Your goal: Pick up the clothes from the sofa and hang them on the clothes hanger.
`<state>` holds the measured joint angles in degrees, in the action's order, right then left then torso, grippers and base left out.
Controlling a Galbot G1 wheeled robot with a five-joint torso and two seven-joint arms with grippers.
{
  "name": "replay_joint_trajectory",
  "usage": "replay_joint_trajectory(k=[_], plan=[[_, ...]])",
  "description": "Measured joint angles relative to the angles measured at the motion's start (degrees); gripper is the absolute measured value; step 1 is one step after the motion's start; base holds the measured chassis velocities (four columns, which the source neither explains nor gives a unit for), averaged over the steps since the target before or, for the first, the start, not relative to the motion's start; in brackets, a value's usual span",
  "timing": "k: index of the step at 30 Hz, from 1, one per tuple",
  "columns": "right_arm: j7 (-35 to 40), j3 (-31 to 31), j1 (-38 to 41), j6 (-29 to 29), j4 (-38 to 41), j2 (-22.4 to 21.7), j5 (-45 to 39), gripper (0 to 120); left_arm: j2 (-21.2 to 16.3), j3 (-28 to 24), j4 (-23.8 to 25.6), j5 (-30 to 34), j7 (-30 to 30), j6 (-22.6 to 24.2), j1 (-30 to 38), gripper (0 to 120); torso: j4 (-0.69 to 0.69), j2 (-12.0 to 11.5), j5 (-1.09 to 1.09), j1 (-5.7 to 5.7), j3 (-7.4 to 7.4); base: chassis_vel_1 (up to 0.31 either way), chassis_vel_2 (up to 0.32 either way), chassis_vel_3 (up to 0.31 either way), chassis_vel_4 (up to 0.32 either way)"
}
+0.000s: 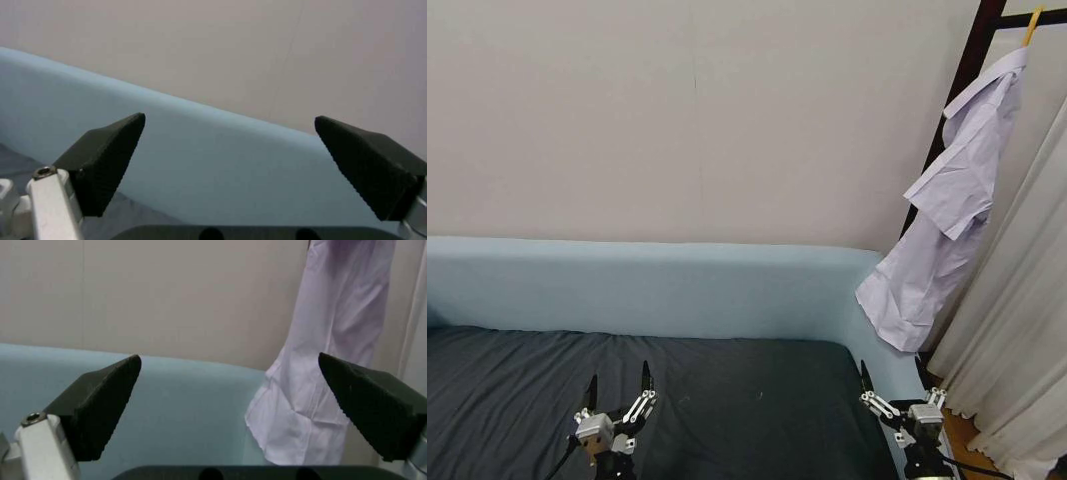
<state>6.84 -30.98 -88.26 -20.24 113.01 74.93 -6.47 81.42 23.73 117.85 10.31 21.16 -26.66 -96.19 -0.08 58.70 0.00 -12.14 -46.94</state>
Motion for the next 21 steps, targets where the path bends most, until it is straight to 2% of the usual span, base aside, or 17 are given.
replay_joint_trajectory(k=[4, 9, 21], plan=[[2.94, -0.32, 1.2, 4.89, 1.5, -1.19, -1.98, 100, -0.16, -0.05, 2.46, -1.1, 2.89, 1.24, -2.34, 100, 0.0, 0.0, 0.0, 0.0, 0.0, 0.0, 0.0, 0.0, 0.0], [2.68, -0.78, 1.43, 5.31, 1.51, -1.73, -2.11, 100, -0.83, 0.56, 3.9, 0.1, 2.86, 3.17, -2.6, 100, -0.02, 0.0, 0.0, 0.0, 0.0, 0.0, 0.0, 0.0, 0.0], [2.53, -0.76, 1.53, 5.34, 1.46, -1.82, -2.19, 100, -0.93, 0.6, 3.98, 0.36, 2.61, 3.44, -2.48, 100, -0.01, 0.0, 0.0, 0.0, 0.0, 0.0, 0.0, 0.0, 0.0]])
